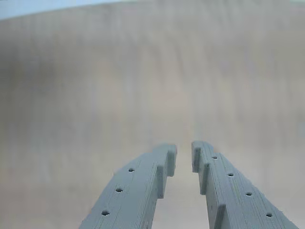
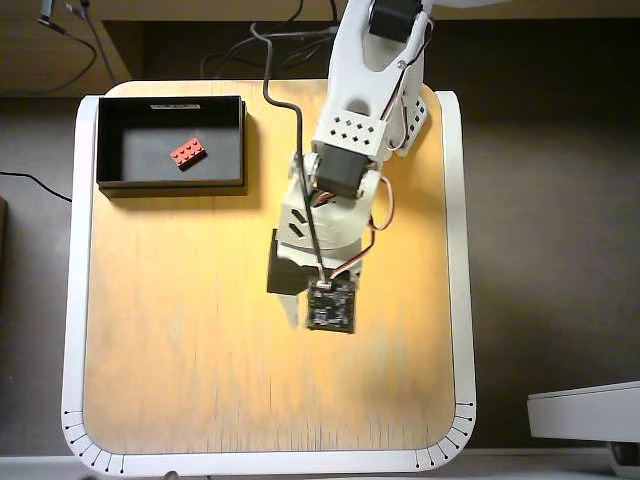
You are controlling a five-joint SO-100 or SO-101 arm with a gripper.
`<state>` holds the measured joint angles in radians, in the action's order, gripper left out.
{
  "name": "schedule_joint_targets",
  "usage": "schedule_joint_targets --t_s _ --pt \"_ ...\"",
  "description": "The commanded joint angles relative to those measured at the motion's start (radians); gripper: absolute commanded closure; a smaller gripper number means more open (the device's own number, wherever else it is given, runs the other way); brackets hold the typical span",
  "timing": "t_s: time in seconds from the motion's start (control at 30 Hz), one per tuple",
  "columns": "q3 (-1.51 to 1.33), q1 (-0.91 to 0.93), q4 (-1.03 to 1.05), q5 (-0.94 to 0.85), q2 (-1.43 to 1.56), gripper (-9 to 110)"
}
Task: Grasp a lego block and put it in the bin.
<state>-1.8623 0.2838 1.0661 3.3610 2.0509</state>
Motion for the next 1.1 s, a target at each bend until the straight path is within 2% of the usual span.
schedule_joint_targets --t_s 0.0,0.37,1.07 --pt "0.1 -0.092 -0.034 -0.014 0.129 101" --pt "-0.232 -0.239 -0.035 -0.008 0.495 101" --pt "-0.802 -0.25 -0.044 0.06 1.028 101"
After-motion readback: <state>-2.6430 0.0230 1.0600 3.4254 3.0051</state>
